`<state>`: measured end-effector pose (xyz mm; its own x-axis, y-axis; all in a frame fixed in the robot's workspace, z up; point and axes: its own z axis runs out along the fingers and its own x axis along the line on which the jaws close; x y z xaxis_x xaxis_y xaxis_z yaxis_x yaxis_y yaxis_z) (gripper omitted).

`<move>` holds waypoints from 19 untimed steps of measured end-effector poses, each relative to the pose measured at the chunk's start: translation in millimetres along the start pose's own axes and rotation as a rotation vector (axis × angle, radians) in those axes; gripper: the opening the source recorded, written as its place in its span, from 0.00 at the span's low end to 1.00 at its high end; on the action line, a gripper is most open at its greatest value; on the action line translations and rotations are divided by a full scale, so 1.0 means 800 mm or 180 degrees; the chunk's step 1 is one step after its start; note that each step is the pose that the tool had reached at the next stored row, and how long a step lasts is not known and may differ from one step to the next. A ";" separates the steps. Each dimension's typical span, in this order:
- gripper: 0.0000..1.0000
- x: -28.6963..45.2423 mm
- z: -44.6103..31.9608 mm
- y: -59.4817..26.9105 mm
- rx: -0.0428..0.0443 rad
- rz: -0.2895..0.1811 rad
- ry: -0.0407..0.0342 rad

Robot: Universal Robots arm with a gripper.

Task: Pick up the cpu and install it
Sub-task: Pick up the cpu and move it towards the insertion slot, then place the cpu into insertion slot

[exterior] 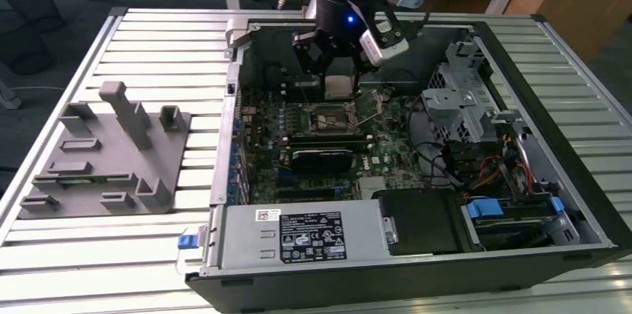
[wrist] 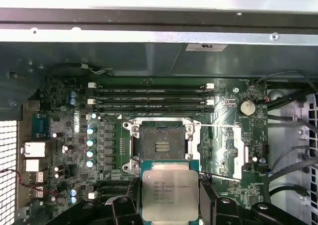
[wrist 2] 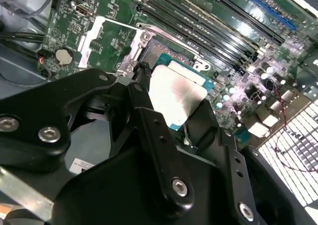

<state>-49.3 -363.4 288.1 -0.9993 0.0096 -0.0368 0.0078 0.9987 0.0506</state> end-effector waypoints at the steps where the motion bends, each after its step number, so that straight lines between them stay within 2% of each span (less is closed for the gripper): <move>1: 0.55 0.0001 0.0020 0.000 0.0000 -0.0002 0.0000; 17: 0.55 0.0002 0.0042 0.000 0.0003 -0.0002 0.0000; 19: 0.55 0.0001 0.0043 0.000 0.0005 0.0056 -0.0003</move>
<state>-49.2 -363.0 284.7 -0.9990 0.0271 -0.0368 0.0253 0.9984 0.0497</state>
